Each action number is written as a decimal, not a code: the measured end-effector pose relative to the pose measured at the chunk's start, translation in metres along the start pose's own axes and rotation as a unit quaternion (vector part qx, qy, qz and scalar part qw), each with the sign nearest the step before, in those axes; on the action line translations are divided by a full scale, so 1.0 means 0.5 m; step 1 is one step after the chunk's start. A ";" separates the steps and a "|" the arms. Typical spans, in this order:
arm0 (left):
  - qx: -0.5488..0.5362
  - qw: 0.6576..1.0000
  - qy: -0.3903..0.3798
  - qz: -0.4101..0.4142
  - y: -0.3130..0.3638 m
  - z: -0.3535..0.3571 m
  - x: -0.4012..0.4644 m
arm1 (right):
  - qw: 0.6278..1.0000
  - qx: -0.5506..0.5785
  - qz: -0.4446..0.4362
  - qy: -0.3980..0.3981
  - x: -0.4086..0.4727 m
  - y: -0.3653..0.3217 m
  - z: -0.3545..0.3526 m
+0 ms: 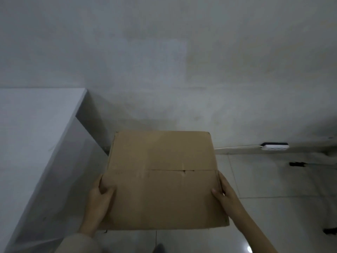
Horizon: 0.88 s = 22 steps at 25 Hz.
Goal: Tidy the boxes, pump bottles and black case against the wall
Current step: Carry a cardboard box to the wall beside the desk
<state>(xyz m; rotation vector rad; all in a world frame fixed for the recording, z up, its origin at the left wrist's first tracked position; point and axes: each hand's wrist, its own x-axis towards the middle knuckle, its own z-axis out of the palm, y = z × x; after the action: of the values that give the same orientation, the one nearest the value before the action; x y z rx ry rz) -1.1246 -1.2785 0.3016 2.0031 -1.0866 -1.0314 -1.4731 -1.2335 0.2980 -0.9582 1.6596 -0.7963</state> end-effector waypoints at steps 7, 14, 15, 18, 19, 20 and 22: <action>-0.007 0.996 0.033 -0.084 -0.216 0.224 0.254 | 0.995 0.024 0.092 -0.017 0.360 0.263 0.137; 0.005 0.996 0.010 -0.091 -0.401 0.301 0.433 | 0.992 0.064 0.100 -0.046 0.544 0.424 0.282; 0.015 0.995 -0.007 -0.101 -0.430 0.300 0.457 | 0.993 0.059 0.089 -0.052 0.554 0.434 0.298; 0.125 0.983 -0.057 -0.118 -0.509 0.298 0.505 | 0.997 0.026 0.047 -0.058 0.573 0.453 0.339; 0.163 0.978 -0.058 -0.115 -0.524 0.302 0.508 | 0.998 0.014 0.043 -0.052 0.579 0.455 0.345; 0.186 0.976 -0.047 -0.105 -0.528 0.309 0.502 | 0.998 0.005 0.044 -0.048 0.583 0.454 0.348; 0.217 0.973 -0.001 -0.079 -0.521 0.336 0.467 | 0.997 -0.018 0.057 -0.045 0.584 0.443 0.350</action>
<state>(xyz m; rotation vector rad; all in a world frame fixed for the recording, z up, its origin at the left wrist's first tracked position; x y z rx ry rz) -1.0865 -1.3882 -0.0690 2.4691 -1.2542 -0.9301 -1.4005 -1.3974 -0.0667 -0.9023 1.6400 -0.6397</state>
